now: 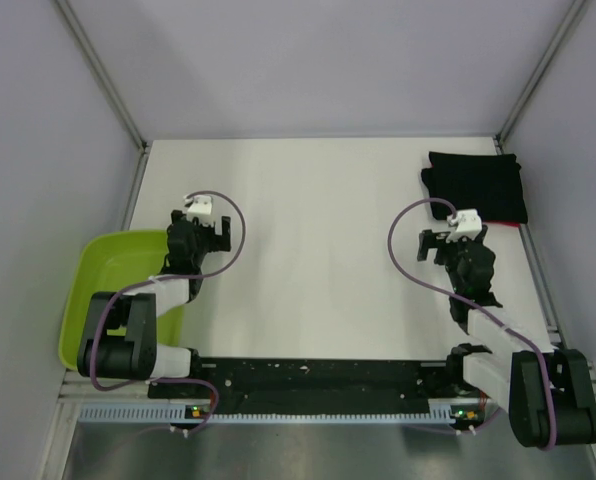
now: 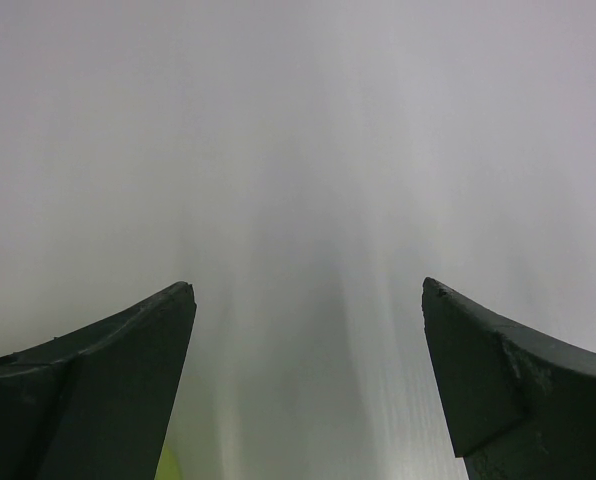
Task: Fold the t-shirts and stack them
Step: Put the neatly folded tshirt into the corner of the board with the right arm
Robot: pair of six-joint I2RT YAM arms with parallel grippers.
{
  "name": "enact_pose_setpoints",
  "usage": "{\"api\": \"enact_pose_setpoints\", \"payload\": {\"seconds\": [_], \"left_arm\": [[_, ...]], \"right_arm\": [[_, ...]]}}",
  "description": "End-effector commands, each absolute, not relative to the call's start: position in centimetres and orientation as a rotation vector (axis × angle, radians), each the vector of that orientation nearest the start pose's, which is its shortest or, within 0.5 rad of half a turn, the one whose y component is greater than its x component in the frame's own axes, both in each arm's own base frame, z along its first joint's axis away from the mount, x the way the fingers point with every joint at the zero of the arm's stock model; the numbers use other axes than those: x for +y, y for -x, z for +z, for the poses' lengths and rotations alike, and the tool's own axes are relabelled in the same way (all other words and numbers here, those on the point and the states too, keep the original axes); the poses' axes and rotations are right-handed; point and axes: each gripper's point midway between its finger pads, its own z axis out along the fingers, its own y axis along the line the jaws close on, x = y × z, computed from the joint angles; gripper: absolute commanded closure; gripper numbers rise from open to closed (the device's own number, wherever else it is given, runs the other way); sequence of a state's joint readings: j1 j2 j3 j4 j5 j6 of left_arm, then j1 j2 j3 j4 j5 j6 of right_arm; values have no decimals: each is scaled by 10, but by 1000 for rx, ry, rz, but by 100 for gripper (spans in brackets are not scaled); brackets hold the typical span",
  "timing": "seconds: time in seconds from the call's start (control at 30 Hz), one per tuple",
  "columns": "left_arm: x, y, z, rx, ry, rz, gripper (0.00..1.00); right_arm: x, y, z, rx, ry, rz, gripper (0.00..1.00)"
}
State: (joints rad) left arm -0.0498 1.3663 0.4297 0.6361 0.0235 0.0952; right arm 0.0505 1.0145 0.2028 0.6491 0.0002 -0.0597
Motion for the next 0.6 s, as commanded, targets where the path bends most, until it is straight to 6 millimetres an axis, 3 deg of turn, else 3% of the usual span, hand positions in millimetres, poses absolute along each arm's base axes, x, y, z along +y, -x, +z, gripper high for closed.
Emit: {"api": "enact_pose_setpoints", "payload": {"seconds": [0.0, 0.57], "left_arm": [[-15, -399, 118, 1800, -114, 15, 1], [-16, -398, 120, 1792, -126, -2, 1]], "right_arm": [[18, -330, 122, 1699, 107, -3, 1], [21, -333, 119, 1721, 127, -3, 1]]}}
